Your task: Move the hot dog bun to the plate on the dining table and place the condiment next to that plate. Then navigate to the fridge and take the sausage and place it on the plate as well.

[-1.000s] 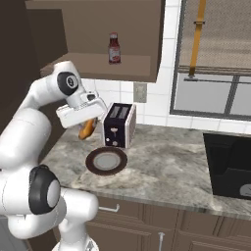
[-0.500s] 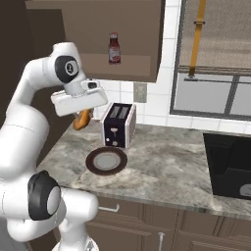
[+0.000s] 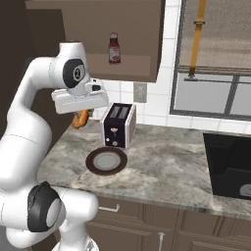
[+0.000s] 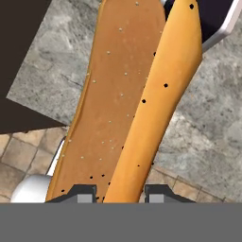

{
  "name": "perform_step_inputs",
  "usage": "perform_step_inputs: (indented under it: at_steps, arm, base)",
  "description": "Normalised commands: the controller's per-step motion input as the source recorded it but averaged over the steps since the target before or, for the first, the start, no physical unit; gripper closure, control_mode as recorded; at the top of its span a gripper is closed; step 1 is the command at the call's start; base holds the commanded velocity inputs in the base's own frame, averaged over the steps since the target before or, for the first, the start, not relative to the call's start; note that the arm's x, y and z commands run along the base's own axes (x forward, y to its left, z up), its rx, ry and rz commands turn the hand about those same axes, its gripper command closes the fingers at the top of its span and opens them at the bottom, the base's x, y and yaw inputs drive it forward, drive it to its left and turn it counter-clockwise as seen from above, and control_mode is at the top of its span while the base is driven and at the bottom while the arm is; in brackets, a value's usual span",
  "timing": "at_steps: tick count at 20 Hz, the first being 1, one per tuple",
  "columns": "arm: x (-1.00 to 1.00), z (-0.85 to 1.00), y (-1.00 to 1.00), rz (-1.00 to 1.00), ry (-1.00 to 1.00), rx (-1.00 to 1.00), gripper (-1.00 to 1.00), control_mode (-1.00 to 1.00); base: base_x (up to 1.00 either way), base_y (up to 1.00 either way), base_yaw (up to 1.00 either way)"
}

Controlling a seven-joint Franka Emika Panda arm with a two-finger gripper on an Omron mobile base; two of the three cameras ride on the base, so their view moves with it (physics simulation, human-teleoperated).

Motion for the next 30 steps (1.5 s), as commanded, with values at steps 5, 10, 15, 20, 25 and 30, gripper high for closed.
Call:
perform_step_inputs:
  at_steps: [5,10,15,20,25,30]
  arm:
    - [0.0,0.0,0.0,0.0,0.0,0.0,1.0,1.0]
    - [0.0,0.0,0.0,0.0,0.0,0.0,1.0,1.0]
    - [0.0,0.0,0.0,0.0,0.0,0.0,1.0,1.0]
    - [0.0,0.0,0.0,0.0,0.0,0.0,1.0,1.0]
    - [0.0,0.0,0.0,0.0,0.0,0.0,1.0,1.0]
    - [0.0,0.0,0.0,0.0,0.0,0.0,1.0,1.0]
  base:
    - [-0.04,0.0,0.01]
    - [-0.39,-0.01,-0.39]
    - [-0.2,-0.06,-0.66]
    - [-0.03,-0.22,-0.66]
    - [0.0,-0.38,-0.62]
    - [0.09,-0.43,-0.59]
